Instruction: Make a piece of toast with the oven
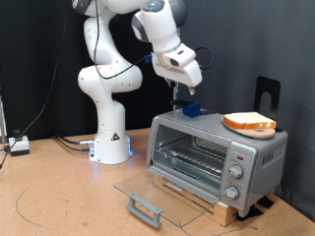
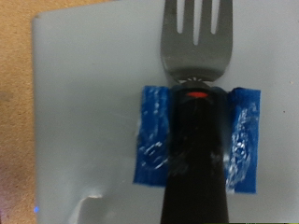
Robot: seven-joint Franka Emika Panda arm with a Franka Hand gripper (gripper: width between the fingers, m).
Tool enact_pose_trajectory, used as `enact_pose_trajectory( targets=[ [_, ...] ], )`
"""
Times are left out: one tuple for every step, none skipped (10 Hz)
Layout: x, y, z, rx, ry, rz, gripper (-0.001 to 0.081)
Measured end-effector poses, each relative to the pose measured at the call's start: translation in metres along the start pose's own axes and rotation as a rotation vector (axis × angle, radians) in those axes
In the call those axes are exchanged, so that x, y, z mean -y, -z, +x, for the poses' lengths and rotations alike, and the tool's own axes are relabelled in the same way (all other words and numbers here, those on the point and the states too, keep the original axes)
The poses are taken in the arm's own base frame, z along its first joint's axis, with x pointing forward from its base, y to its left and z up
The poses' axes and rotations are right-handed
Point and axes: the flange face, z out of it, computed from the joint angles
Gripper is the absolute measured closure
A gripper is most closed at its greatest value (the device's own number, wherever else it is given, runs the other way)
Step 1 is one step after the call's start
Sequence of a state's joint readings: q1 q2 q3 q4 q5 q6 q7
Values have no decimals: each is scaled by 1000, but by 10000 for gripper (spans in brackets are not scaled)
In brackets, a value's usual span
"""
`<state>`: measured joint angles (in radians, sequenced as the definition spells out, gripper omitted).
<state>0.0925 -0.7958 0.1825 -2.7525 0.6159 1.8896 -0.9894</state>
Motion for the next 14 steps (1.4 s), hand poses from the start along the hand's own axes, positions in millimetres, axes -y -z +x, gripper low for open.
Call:
enact_pose_trajectory(
  targets=[
    [-1,-11,2,4,-10,-6,-1],
    [-3,-21,4,6,-17,-9,-1],
    [-4,-31,7,15,-22,-7,-1],
    [-6,-41,10,24,-26,-2,-1],
    [-8,-49,12,30,-29,1,-1],
    [-9,-56,15,35,-31,4,-1],
    [-10,-63,17,37,-32,5,-1],
    [-10,-67,19,37,-29,10,-1],
    [-10,-71,20,34,-25,18,-1],
    [-10,-73,21,30,-21,26,-1],
    [-10,-74,23,30,-15,31,-1],
    [-10,-75,23,31,-14,33,-1],
    [-10,-75,23,33,-14,35,37],
    [-9,-76,23,36,-15,40,188]
  ],
)
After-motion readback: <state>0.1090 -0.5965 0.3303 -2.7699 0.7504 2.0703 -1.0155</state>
